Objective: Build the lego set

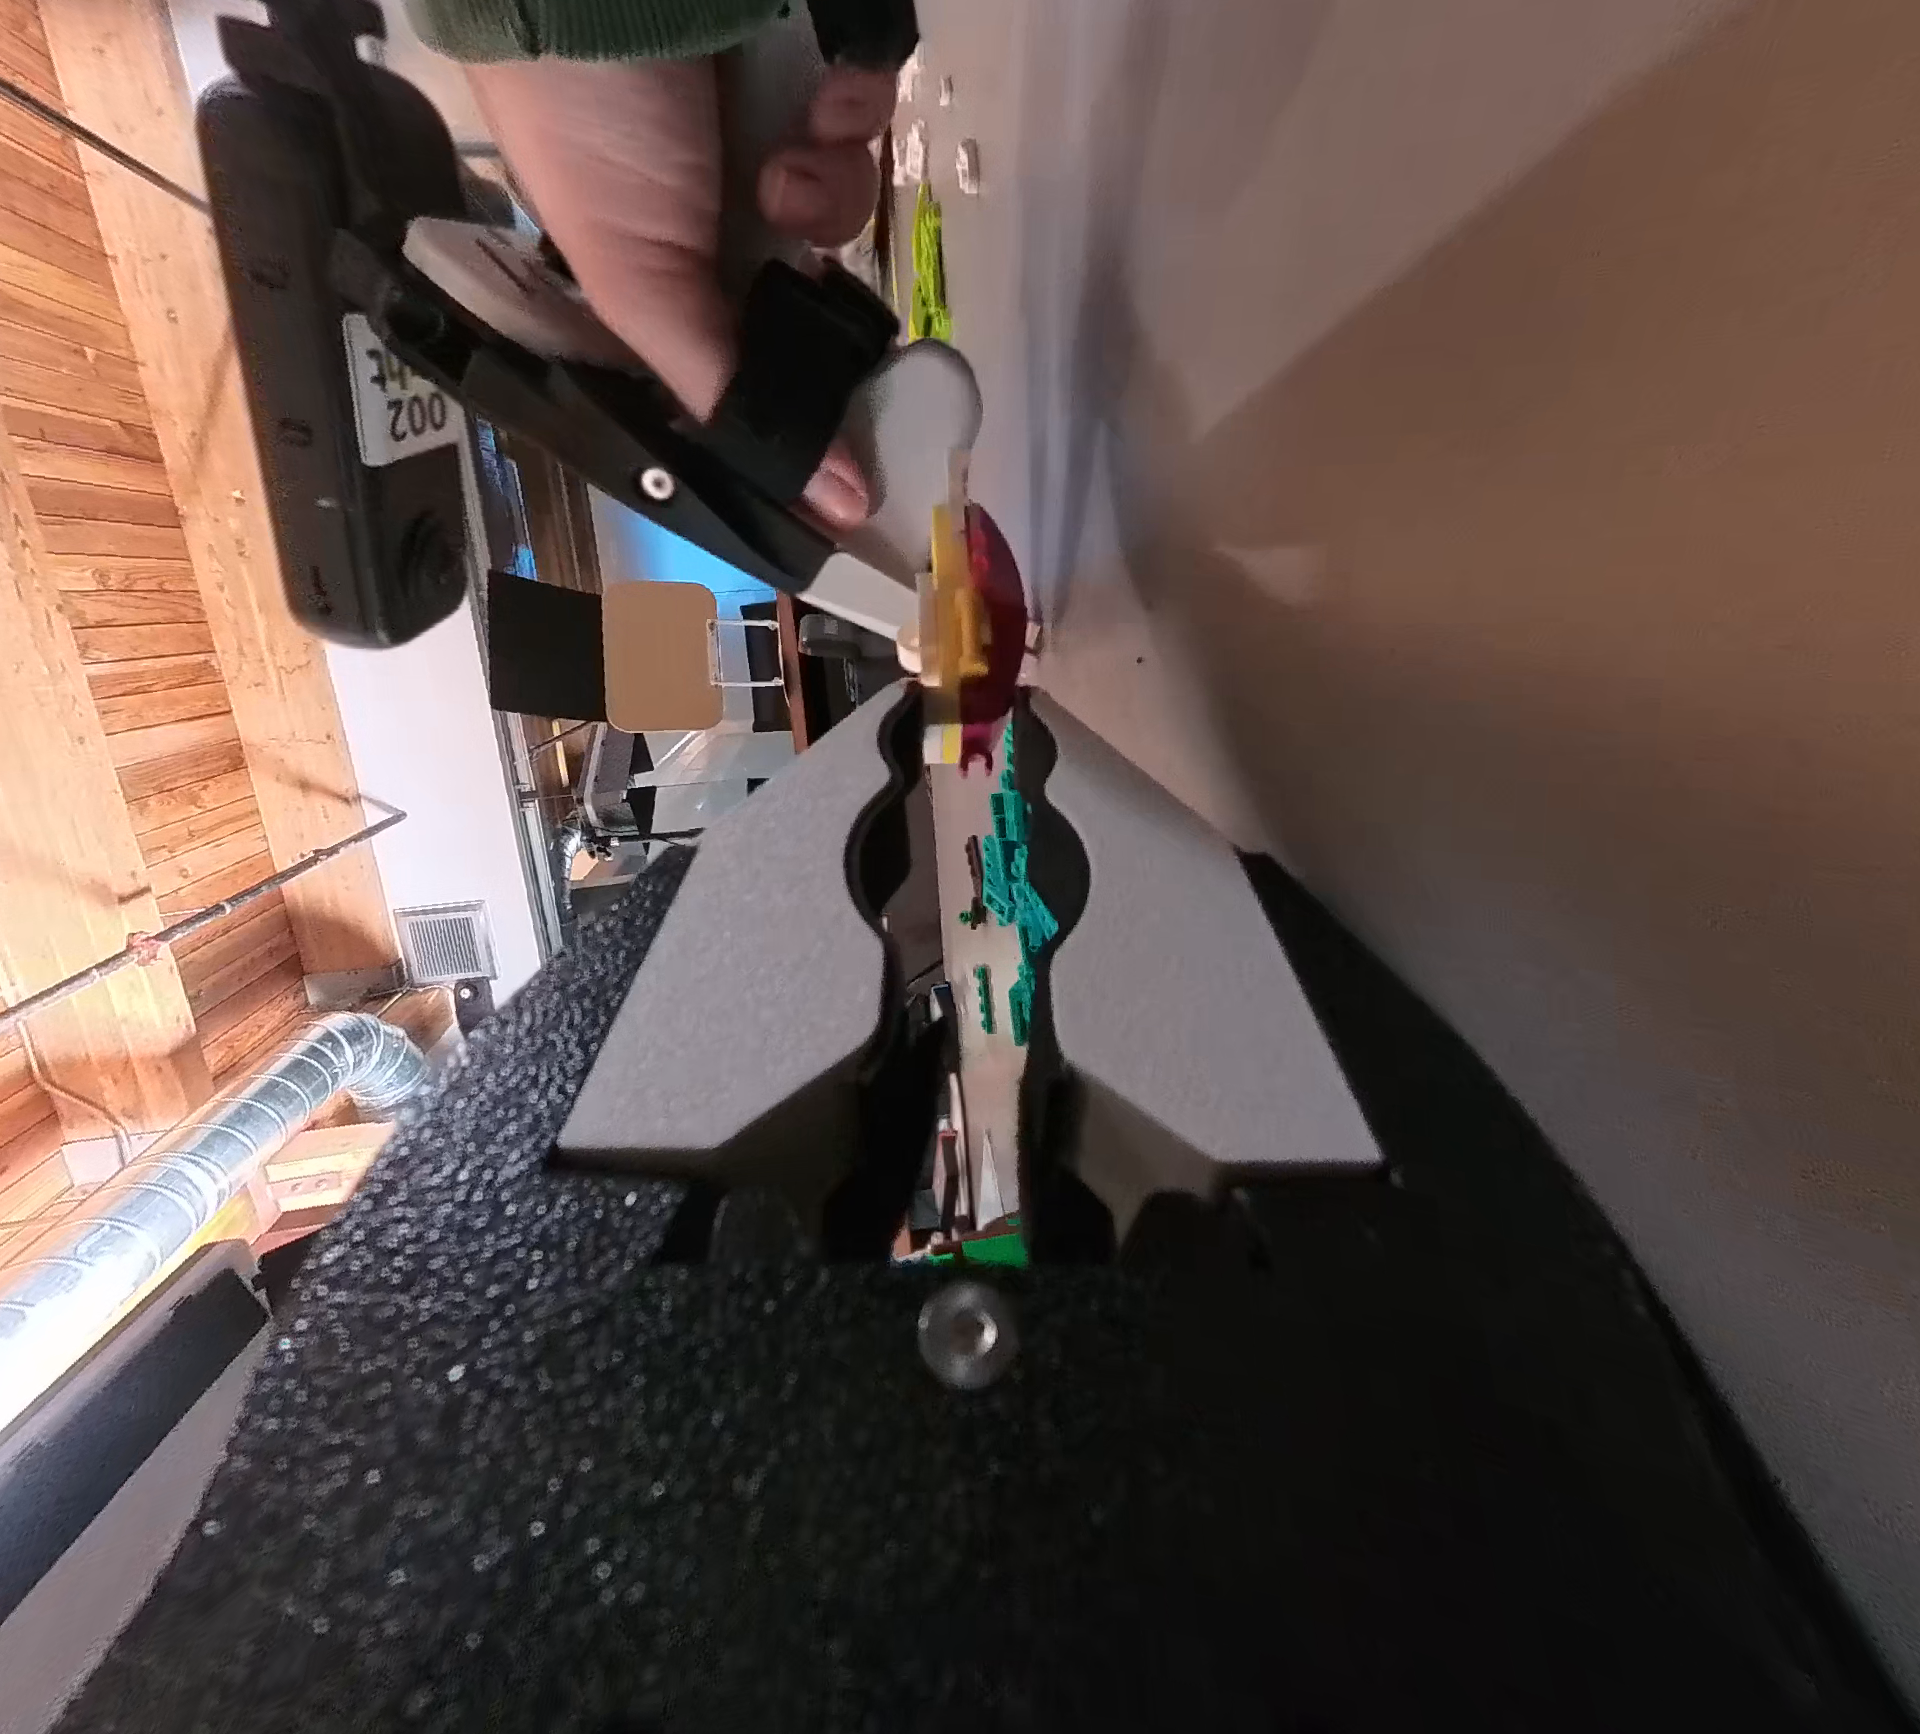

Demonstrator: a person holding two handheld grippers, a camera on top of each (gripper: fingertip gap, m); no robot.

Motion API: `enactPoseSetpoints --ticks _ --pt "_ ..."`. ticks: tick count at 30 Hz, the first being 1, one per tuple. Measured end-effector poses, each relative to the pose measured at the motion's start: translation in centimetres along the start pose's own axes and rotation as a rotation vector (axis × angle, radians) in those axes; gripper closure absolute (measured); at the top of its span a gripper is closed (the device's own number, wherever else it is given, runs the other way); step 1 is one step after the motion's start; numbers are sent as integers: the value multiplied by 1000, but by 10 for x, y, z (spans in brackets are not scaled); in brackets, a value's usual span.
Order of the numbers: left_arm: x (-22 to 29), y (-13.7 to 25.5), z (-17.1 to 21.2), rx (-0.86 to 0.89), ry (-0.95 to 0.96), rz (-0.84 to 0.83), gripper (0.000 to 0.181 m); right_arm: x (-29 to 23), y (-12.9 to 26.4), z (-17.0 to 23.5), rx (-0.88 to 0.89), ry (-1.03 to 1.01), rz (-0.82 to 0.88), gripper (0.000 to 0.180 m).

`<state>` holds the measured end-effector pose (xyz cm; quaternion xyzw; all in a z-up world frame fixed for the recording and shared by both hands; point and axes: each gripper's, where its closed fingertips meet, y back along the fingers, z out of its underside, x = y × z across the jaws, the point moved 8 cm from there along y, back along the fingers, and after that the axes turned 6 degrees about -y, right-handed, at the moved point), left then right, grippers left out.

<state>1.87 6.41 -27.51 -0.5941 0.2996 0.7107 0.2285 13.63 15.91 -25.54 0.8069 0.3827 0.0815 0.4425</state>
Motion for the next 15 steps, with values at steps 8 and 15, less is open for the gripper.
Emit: enactPoseSetpoints --ticks 8,15 --pt "0 1 0 0 -4 -4 166 -18 29 -6 105 272 -302 173" --pt "-4 4 -4 29 -28 -54 166 -30 53 13 -4 465 -508 174"
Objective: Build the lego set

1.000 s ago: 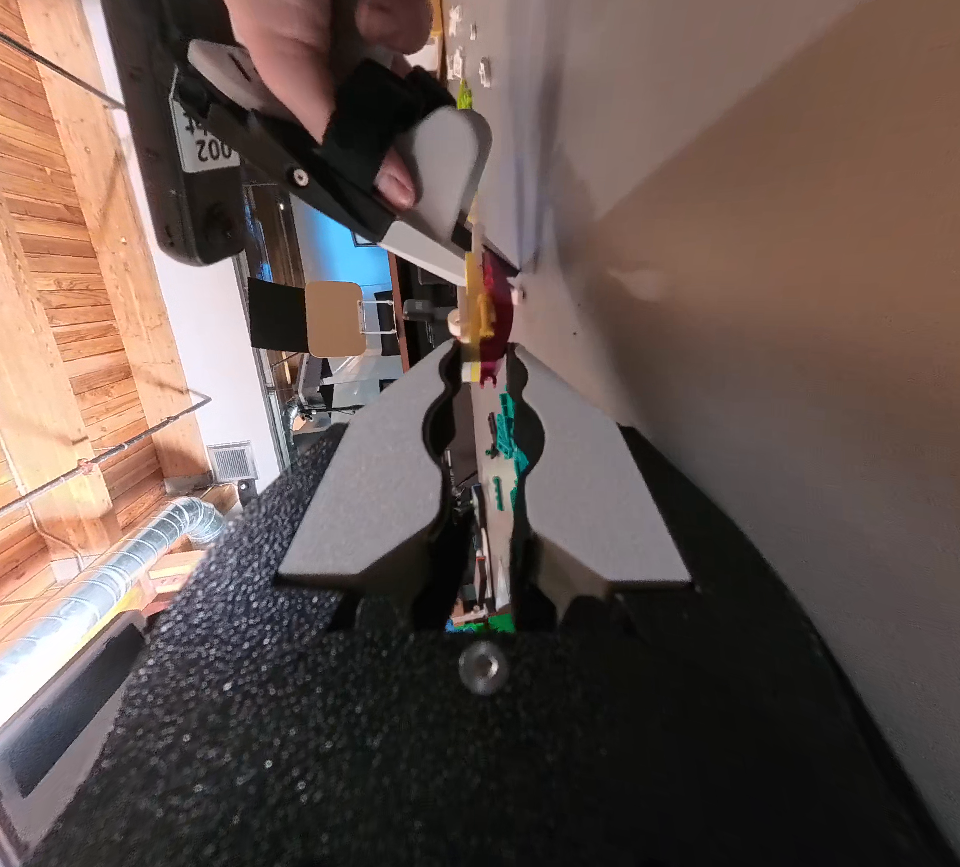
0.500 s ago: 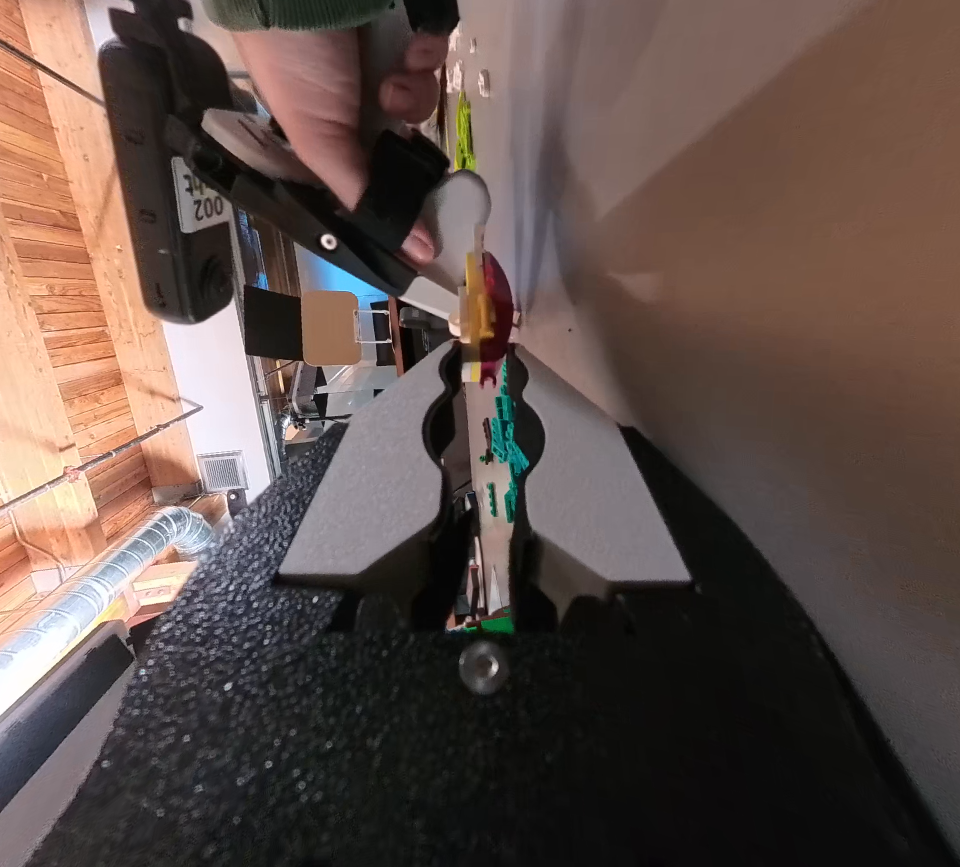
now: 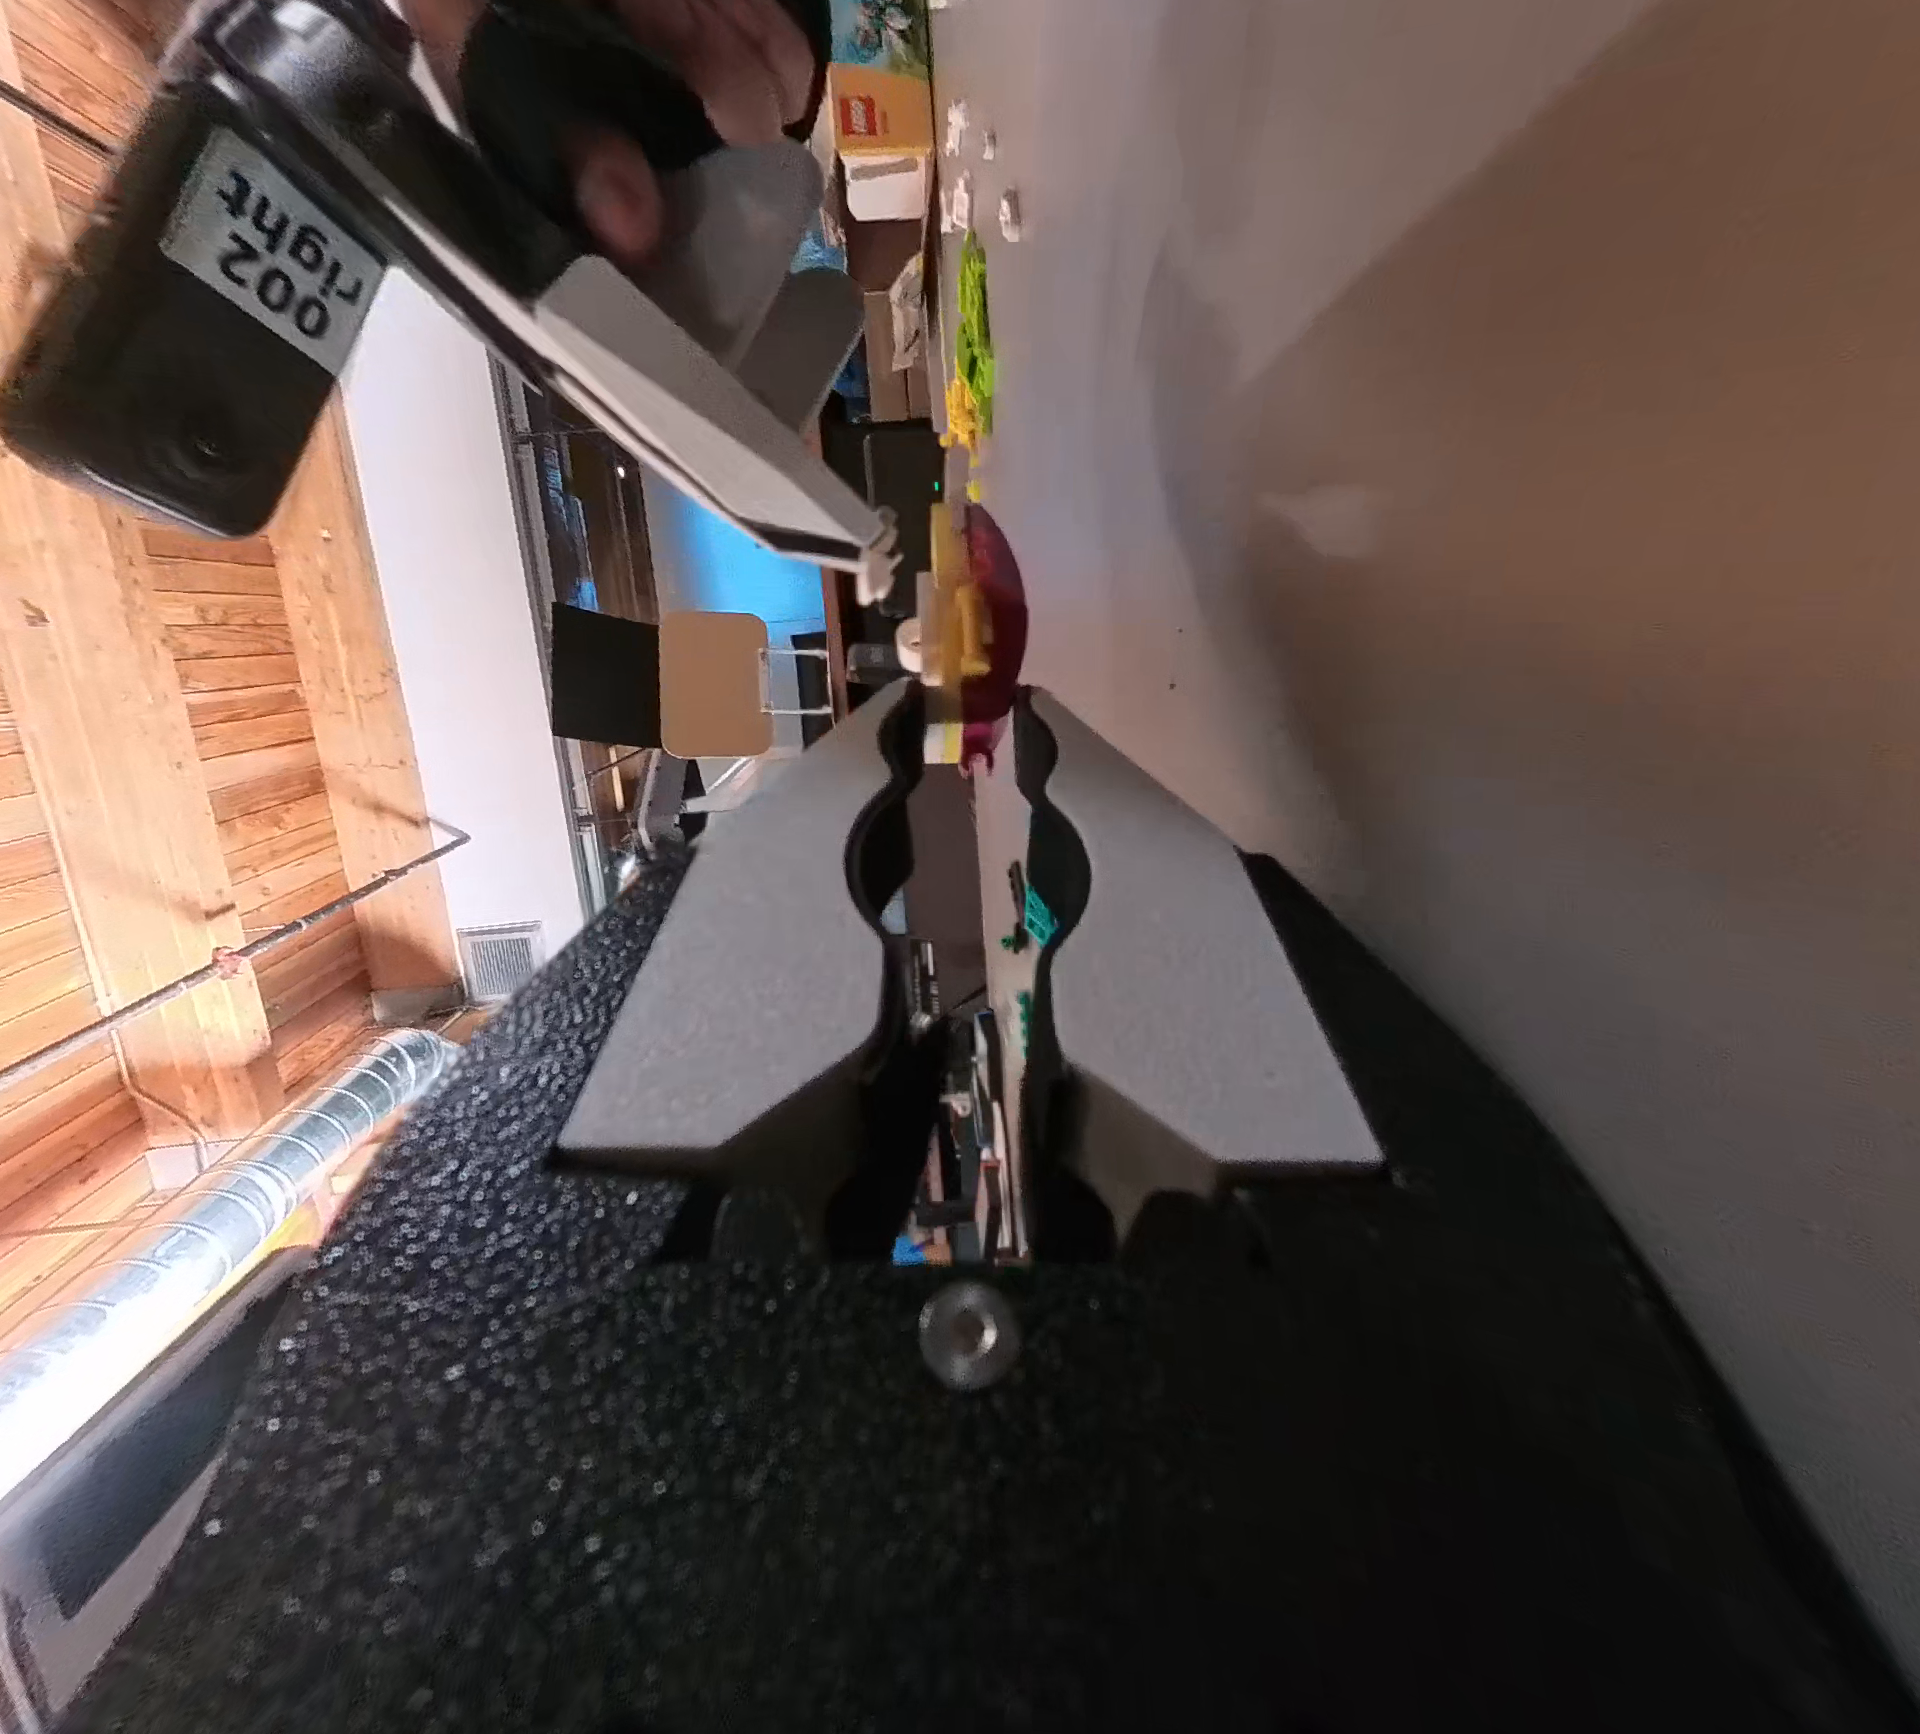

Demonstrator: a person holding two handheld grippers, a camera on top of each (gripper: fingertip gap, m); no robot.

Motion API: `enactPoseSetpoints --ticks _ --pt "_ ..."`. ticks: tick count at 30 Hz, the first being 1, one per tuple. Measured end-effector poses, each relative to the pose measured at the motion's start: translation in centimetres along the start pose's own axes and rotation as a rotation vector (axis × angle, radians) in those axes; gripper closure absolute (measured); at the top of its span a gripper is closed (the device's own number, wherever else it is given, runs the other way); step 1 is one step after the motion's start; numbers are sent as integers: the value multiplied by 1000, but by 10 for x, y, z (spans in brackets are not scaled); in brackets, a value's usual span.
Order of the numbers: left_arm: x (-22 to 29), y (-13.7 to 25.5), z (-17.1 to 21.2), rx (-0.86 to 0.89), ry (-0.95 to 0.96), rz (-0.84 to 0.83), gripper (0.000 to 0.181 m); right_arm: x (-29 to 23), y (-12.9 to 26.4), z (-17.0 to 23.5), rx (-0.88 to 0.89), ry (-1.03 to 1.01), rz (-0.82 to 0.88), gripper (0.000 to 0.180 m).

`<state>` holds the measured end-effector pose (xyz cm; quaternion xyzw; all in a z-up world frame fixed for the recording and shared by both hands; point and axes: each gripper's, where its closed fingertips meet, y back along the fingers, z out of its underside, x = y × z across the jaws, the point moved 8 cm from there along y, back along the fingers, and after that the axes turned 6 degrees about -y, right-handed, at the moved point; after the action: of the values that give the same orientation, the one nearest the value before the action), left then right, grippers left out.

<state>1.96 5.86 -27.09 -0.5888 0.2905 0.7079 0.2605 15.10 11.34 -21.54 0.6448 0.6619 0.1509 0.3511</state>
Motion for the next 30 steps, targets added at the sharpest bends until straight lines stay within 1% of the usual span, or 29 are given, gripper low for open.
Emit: enactPoseSetpoints --ticks 8,17,25,30 --pt "0 1 -2 21 -11 -7 166 1 -3 -2 -96 70 3 173" --pt "0 1 -2 25 -13 -5 166 -2 -5 -7 -160 145 30 173" --pt "0 1 -2 24 -12 -5 166 -3 -6 -8 -193 196 82 172" --pt "0 1 -1 24 -11 -1 166 -4 -7 -9 -198 203 86 172"
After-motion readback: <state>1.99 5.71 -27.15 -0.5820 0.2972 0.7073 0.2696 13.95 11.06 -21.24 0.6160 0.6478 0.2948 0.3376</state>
